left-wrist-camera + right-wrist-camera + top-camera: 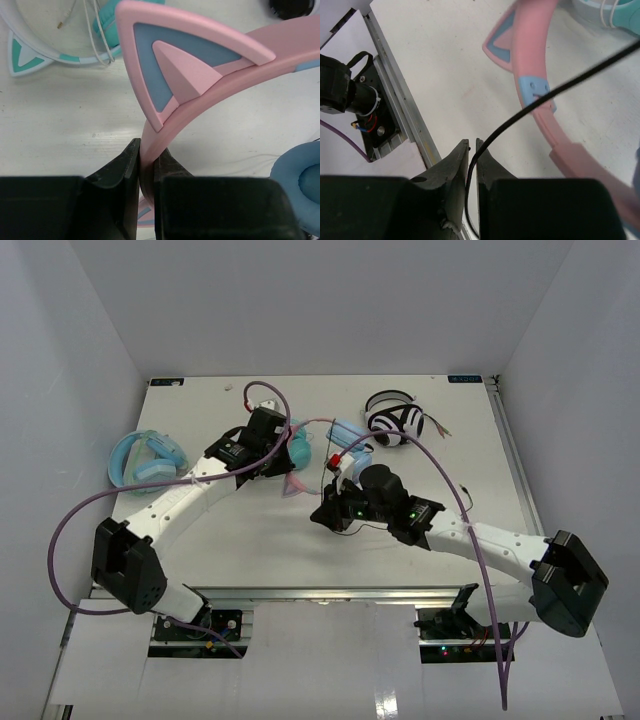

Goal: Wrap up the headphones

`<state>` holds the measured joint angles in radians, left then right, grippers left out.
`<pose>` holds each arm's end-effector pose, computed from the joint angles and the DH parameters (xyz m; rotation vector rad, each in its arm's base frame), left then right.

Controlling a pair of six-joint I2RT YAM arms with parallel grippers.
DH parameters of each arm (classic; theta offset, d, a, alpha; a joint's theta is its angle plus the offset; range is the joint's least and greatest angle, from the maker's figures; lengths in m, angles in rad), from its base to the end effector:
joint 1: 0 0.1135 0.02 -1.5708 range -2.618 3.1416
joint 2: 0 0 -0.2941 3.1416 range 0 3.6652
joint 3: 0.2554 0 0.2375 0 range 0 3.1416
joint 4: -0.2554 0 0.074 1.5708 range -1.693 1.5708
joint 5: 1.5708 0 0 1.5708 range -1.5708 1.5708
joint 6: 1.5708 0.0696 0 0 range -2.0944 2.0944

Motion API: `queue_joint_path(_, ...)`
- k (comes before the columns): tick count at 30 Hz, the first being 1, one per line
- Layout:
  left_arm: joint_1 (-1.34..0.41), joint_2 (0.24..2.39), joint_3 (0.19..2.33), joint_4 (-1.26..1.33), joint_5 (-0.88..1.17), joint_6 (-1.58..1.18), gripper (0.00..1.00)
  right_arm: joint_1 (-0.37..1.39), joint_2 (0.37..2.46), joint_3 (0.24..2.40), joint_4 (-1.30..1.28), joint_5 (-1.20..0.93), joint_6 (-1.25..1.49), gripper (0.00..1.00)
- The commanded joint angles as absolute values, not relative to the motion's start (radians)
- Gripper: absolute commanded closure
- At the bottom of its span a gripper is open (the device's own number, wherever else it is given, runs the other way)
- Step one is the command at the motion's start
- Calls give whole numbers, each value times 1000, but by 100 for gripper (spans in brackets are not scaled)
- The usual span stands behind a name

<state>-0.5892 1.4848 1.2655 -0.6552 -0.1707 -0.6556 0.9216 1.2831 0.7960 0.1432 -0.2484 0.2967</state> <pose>0.2756 -0.1700 0.3057 -0.1579 2.4543 -0.3492 0.1683 0.2500 0.2933 -0.7987 1.8885 1.0320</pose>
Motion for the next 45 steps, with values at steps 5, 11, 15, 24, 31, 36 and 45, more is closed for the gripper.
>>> queue_joint_path(5,-567,1318,1254,-550,-154,-740,100,998,1191,679,236,-32,297,86)
queue_joint_path(11,-560,1267,1242,-562,-169,-745,100,1021,1153,576,319,113,286,91)
queue_joint_path(15,-554,1237,1242,-583,-197,-742,100,1023,1122,522,361,154,284,92)
queue_joint_path(24,-548,1195,1232,-580,-125,-760,100,1023,1112,478,428,169,244,87)
queue_joint_path(31,-548,1144,1225,-592,-80,-762,100,1023,1166,434,537,153,193,81)
queue_joint_path(36,-548,1133,1266,-631,-85,-750,100,1023,1209,392,613,137,204,81)
queue_joint_path(45,-548,1127,1294,-664,-91,-739,100,1022,1338,347,750,139,213,82)
